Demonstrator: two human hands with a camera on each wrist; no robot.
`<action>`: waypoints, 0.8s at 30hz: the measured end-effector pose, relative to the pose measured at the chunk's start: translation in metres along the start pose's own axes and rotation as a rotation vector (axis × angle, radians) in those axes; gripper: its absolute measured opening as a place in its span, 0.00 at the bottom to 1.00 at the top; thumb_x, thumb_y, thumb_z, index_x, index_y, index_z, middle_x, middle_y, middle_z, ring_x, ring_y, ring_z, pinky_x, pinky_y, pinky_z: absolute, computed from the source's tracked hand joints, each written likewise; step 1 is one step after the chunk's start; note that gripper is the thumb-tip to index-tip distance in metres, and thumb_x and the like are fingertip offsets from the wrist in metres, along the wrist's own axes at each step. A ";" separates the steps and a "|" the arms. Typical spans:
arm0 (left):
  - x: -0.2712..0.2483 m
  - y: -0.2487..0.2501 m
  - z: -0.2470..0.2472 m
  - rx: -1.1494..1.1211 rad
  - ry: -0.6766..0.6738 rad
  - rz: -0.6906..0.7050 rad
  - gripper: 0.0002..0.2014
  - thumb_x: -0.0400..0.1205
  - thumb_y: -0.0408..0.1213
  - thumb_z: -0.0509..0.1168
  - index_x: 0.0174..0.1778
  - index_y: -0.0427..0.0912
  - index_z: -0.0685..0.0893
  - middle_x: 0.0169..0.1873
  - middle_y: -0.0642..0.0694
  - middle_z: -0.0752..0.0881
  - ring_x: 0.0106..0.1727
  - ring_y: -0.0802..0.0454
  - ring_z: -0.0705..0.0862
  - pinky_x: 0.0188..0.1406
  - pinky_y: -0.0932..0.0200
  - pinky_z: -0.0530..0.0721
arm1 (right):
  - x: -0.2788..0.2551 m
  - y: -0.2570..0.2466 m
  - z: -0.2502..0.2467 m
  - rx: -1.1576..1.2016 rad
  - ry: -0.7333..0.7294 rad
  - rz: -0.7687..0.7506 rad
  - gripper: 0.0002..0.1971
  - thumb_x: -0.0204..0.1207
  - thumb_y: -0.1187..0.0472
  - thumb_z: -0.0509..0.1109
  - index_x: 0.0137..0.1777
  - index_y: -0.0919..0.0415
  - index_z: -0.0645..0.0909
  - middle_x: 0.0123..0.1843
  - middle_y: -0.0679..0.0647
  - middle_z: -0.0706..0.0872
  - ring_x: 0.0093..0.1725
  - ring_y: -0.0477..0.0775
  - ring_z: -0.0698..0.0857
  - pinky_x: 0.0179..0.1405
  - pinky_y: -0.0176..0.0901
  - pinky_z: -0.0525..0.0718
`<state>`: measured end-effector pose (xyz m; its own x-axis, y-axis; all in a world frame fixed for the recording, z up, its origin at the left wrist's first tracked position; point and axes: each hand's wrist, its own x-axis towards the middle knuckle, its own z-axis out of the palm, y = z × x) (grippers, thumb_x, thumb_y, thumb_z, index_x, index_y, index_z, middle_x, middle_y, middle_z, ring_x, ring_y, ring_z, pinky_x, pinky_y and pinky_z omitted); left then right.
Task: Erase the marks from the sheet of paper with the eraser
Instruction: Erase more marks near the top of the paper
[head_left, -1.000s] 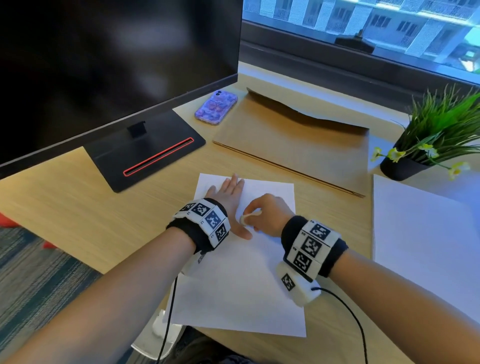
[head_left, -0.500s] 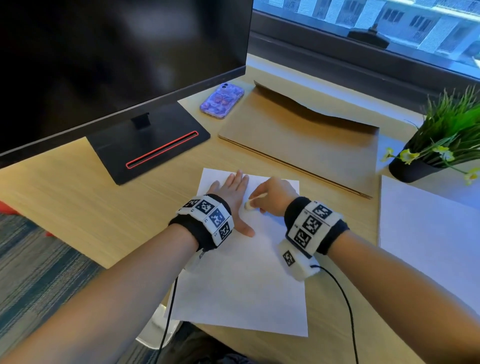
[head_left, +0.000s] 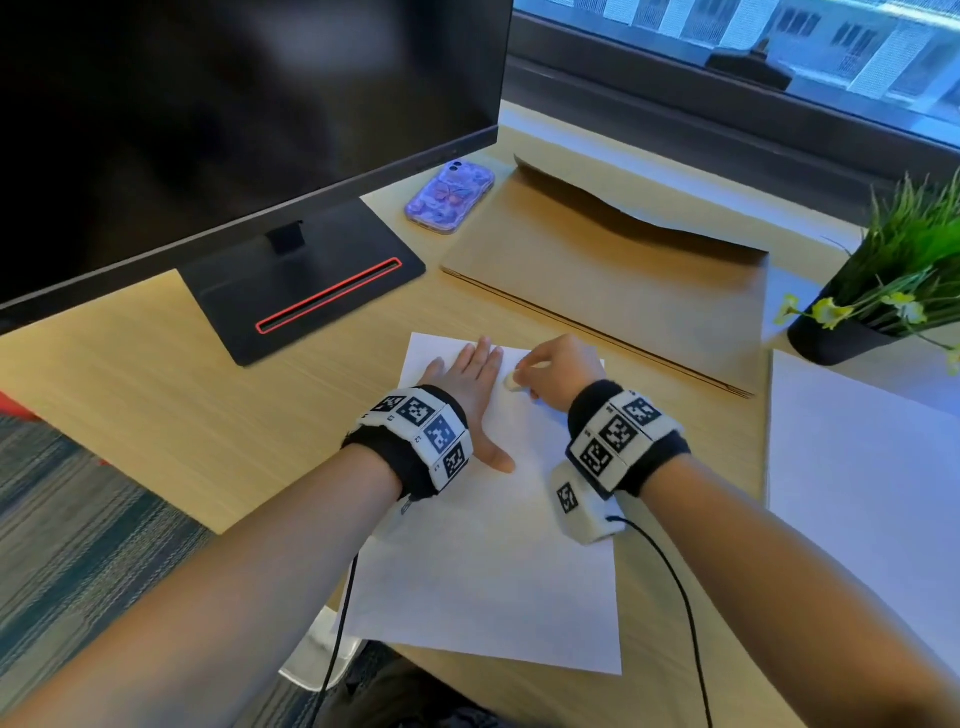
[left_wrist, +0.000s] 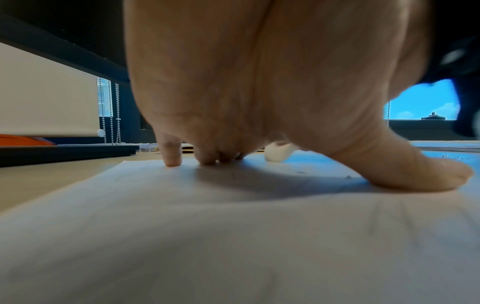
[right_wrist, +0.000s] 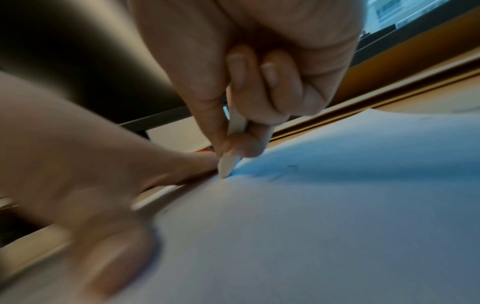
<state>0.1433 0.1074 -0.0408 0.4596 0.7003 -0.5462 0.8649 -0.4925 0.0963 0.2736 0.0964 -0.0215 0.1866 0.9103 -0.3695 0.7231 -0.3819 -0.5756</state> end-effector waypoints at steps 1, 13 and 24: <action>0.000 0.000 0.000 0.003 0.001 0.001 0.66 0.66 0.67 0.70 0.80 0.38 0.30 0.81 0.42 0.30 0.83 0.46 0.35 0.81 0.42 0.44 | -0.004 0.000 0.004 -0.006 -0.016 -0.004 0.09 0.78 0.59 0.69 0.56 0.57 0.85 0.50 0.56 0.87 0.48 0.53 0.86 0.48 0.43 0.85; 0.000 -0.001 0.000 0.008 -0.004 0.007 0.66 0.67 0.68 0.70 0.81 0.38 0.30 0.81 0.42 0.30 0.83 0.46 0.35 0.80 0.42 0.44 | -0.005 0.000 0.009 -0.023 -0.007 -0.004 0.11 0.78 0.58 0.69 0.58 0.58 0.85 0.52 0.56 0.87 0.49 0.52 0.85 0.49 0.42 0.83; -0.001 -0.020 -0.019 0.005 -0.032 0.086 0.56 0.73 0.54 0.73 0.83 0.45 0.38 0.83 0.48 0.37 0.84 0.51 0.44 0.80 0.44 0.57 | -0.003 -0.007 -0.006 0.081 -0.082 0.034 0.08 0.76 0.62 0.71 0.49 0.65 0.87 0.29 0.52 0.82 0.30 0.43 0.78 0.27 0.33 0.71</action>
<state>0.1294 0.1265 -0.0265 0.5256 0.6380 -0.5627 0.8212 -0.5533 0.1398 0.2720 0.0979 -0.0120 0.1529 0.8816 -0.4465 0.6601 -0.4273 -0.6178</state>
